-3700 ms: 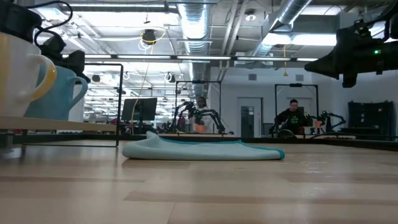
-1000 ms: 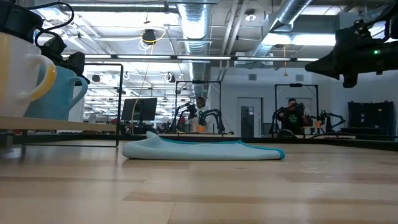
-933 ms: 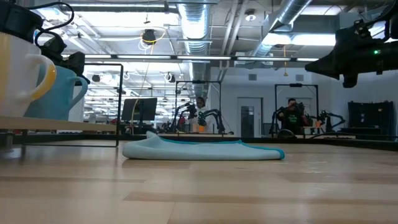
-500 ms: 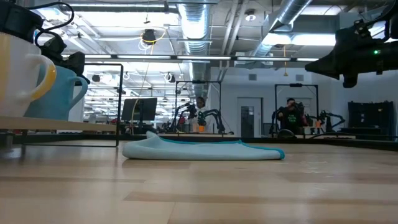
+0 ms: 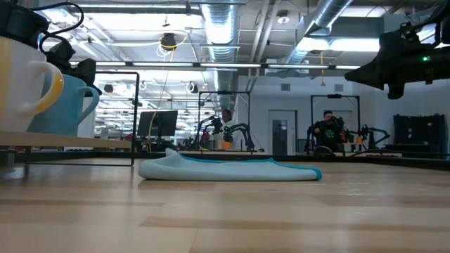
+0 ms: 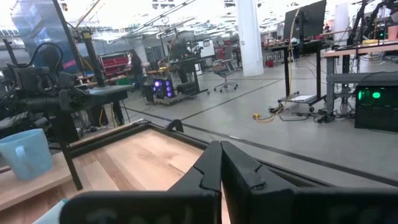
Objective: Stack small to large cups/mugs on shelf
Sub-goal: Return to Home Position
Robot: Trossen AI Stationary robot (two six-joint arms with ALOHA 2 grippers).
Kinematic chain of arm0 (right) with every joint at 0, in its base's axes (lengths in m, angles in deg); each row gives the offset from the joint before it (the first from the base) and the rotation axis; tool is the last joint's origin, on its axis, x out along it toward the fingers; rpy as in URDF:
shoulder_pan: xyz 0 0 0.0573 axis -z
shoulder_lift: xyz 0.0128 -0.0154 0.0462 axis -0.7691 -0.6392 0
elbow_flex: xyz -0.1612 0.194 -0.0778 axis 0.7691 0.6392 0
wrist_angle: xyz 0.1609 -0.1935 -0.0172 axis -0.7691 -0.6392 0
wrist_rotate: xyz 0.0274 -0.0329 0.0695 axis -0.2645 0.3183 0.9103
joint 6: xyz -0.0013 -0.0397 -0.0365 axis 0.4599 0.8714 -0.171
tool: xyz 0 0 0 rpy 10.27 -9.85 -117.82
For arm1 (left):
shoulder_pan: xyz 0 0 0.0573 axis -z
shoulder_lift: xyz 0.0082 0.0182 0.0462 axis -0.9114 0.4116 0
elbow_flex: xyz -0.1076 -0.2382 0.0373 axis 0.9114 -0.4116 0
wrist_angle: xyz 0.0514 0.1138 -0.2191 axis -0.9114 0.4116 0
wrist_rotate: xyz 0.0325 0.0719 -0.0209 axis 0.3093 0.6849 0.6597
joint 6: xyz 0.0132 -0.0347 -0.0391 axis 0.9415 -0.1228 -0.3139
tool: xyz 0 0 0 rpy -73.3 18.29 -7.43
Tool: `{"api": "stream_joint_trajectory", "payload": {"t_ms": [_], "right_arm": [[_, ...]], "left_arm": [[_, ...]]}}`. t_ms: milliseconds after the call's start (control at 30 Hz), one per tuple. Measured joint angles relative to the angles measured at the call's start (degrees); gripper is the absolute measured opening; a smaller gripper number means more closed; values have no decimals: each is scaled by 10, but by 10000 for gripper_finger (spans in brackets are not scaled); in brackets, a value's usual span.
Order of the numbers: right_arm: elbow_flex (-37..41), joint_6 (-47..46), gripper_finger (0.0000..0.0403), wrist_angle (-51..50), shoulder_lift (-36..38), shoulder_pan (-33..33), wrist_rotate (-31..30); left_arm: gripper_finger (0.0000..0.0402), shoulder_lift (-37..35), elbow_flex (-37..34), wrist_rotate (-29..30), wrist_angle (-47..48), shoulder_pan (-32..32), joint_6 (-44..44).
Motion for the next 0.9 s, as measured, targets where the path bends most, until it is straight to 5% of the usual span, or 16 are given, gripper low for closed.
{"api": "stream_joint_trajectory", "payload": {"t_ms": [900], "right_arm": [[0,0,29,0,0,0,0]], "left_arm": [[22,0,2,0,14,0,0]]}}
